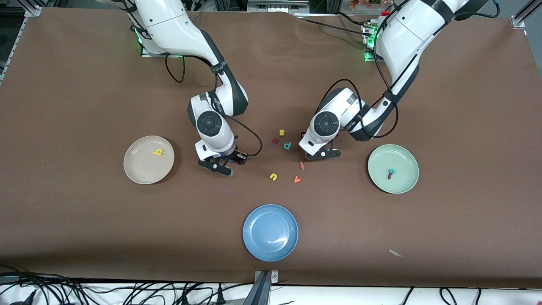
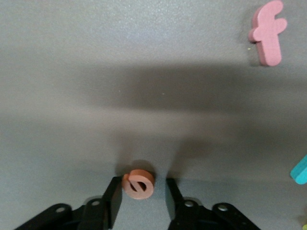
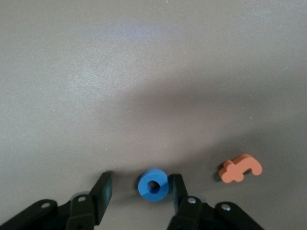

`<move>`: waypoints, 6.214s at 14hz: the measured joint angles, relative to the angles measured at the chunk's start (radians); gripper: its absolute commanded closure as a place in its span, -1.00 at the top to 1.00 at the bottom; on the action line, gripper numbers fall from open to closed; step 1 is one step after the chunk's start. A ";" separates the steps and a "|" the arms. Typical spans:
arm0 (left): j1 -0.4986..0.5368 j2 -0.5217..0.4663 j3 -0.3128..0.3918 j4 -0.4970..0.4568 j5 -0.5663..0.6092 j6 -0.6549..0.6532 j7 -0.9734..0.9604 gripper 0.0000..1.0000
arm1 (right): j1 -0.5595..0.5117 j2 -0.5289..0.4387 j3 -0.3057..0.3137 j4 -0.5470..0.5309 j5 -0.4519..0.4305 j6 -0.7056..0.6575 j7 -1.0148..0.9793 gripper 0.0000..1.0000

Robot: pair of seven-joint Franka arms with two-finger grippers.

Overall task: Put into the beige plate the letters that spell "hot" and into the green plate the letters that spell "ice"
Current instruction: 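Carry the blue o toward the beige plate while the left gripper places e, then lower the blue o onto the beige plate while the left gripper withdraws, then reach the right gripper to the orange letter and grasp it, then carry the orange letter to the beige plate and release it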

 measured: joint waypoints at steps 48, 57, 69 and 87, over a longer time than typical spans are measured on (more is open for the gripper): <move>0.331 -0.352 0.004 0.505 -0.010 -0.641 0.586 1.00 | -0.081 -0.245 -0.357 -0.333 0.026 -0.017 -0.980 1.00; 0.141 -0.669 0.353 0.184 -0.187 -0.535 0.725 1.00 | 0.004 -0.240 -0.198 -0.321 0.077 0.071 -0.472 0.99; 0.127 -0.682 0.353 0.154 -0.205 -0.512 0.732 1.00 | 0.079 -0.123 -0.153 -0.251 0.098 0.114 -0.220 0.76; 0.125 -0.682 0.353 0.156 -0.205 -0.511 0.733 1.00 | 0.076 -0.096 -0.145 -0.232 0.125 0.125 -0.222 -0.08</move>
